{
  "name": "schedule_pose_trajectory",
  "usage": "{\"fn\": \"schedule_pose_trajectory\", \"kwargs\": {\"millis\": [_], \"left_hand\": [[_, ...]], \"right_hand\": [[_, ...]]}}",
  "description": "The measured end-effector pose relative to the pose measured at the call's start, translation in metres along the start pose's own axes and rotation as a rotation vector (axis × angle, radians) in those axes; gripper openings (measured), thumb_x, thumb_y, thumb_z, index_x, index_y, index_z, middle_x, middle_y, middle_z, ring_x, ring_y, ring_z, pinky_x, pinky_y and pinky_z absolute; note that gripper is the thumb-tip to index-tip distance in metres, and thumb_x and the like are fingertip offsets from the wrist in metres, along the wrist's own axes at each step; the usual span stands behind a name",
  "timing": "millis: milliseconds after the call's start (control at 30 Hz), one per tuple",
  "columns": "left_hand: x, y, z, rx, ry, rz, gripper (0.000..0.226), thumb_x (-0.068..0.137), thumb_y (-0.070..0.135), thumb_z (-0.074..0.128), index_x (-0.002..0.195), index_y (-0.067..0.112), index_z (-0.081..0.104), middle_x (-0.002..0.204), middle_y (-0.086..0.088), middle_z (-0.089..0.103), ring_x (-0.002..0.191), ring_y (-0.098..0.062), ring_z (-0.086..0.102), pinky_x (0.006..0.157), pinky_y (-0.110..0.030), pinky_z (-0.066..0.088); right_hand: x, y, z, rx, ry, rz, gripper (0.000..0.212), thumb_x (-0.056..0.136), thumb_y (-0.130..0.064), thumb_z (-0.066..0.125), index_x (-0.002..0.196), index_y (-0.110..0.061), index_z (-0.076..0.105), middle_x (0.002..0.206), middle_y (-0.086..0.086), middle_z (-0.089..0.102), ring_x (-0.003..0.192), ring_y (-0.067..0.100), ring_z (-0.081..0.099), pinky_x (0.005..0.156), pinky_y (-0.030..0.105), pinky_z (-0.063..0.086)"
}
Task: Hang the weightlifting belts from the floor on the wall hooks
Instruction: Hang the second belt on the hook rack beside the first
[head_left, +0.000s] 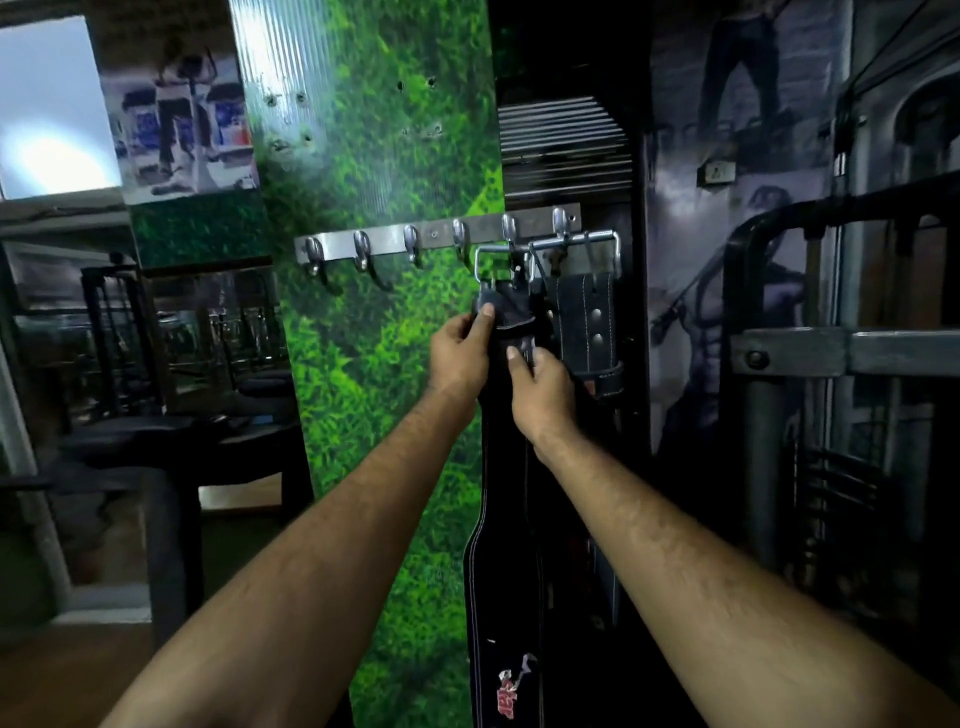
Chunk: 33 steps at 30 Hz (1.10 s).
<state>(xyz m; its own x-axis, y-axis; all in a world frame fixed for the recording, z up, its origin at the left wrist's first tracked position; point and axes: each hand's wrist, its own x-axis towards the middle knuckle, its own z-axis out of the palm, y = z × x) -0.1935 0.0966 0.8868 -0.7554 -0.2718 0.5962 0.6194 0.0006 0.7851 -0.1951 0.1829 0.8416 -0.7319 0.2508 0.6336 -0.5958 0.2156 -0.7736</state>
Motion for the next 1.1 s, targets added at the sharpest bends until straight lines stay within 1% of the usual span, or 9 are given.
{"fn": "schedule_pose_trajectory", "kwargs": {"millis": [100,200,300,400,500,600,700,900,1100], "left_hand": [[-0.025,-0.022,-0.006,-0.003,-0.078,-0.03,0.027,0.096,0.022,0.061,0.096,-0.004,0.068,0.087,-0.013,0.069,0.08,-0.021,0.063,0.074,-0.034,0.053],[-0.053,-0.043,-0.01,-0.051,-0.134,-0.041,0.02,0.097,0.008,0.058,0.106,-0.006,0.067,0.095,-0.014,0.071,0.085,-0.02,0.065,0.077,-0.029,0.056],[-0.067,-0.065,-0.015,-0.066,-0.122,-0.066,0.013,0.096,0.008,0.059,0.099,-0.002,0.067,0.091,-0.013,0.07,0.082,-0.019,0.064,0.075,-0.03,0.056],[-0.089,-0.091,-0.026,-0.081,-0.141,-0.155,0.01,0.094,0.009,0.063,0.094,0.0,0.066,0.089,-0.015,0.068,0.082,-0.023,0.061,0.076,-0.033,0.054],[-0.121,-0.125,-0.043,-0.082,-0.213,-0.263,0.01,0.094,0.01,0.063,0.093,0.0,0.065,0.09,-0.018,0.065,0.083,-0.024,0.059,0.076,-0.034,0.052],[-0.148,-0.151,-0.057,-0.06,-0.24,-0.344,0.009,0.095,0.008,0.06,0.091,0.001,0.064,0.085,-0.012,0.068,0.075,-0.018,0.062,0.071,-0.028,0.053],[-0.168,-0.172,-0.069,-0.062,-0.21,-0.399,0.009,0.094,0.004,0.06,0.095,0.003,0.069,0.087,-0.003,0.076,0.077,-0.013,0.07,0.073,-0.025,0.058],[-0.199,-0.203,-0.078,-0.094,-0.137,-0.484,0.021,0.092,0.001,0.062,0.112,-0.004,0.066,0.098,-0.008,0.076,0.087,-0.018,0.071,0.08,-0.029,0.058],[-0.224,-0.238,-0.088,-0.056,-0.154,-0.577,0.028,0.089,0.008,0.068,0.114,-0.005,0.066,0.113,-0.023,0.07,0.099,-0.027,0.068,0.09,-0.038,0.056]], "right_hand": [[-0.022,0.025,-0.011,0.013,-0.026,-0.066,0.034,0.098,-0.029,0.059,0.068,-0.019,0.048,0.06,-0.002,0.052,0.058,0.017,0.048,0.061,0.04,0.044],[-0.044,0.052,-0.018,0.048,-0.087,-0.039,0.035,0.097,-0.027,0.061,0.065,-0.018,0.049,0.056,-0.006,0.055,0.051,0.002,0.045,0.055,0.034,0.042],[-0.074,0.082,-0.021,0.082,-0.157,0.035,0.042,0.096,-0.02,0.064,0.061,-0.021,0.041,0.046,-0.013,0.049,0.043,-0.001,0.04,0.048,0.018,0.032],[-0.1,0.111,-0.028,0.134,-0.265,0.114,0.026,0.094,-0.027,0.066,0.072,-0.014,0.058,0.062,-0.012,0.064,0.059,-0.001,0.055,0.059,0.028,0.048],[-0.124,0.139,-0.037,0.117,-0.298,0.14,0.037,0.087,-0.045,0.065,0.083,-0.009,0.064,0.078,0.0,0.071,0.072,0.006,0.061,0.071,0.042,0.054],[-0.14,0.155,-0.046,0.117,-0.335,0.168,0.021,0.089,-0.035,0.068,0.1,-0.018,0.071,0.095,-0.003,0.076,0.087,0.005,0.07,0.085,0.036,0.058],[-0.157,0.172,-0.047,0.168,-0.382,0.229,0.025,0.091,-0.026,0.07,0.115,-0.018,0.07,0.109,-0.001,0.076,0.104,0.012,0.072,0.095,0.035,0.056],[-0.18,0.196,-0.043,0.195,-0.372,0.389,0.029,0.09,-0.031,0.071,0.114,-0.014,0.071,0.106,0.003,0.077,0.099,0.016,0.074,0.093,0.04,0.059],[-0.201,0.224,-0.042,0.199,-0.38,0.522,0.016,0.093,-0.027,0.069,0.106,-0.018,0.072,0.1,-0.002,0.077,0.096,0.012,0.074,0.088,0.029,0.058]]}}
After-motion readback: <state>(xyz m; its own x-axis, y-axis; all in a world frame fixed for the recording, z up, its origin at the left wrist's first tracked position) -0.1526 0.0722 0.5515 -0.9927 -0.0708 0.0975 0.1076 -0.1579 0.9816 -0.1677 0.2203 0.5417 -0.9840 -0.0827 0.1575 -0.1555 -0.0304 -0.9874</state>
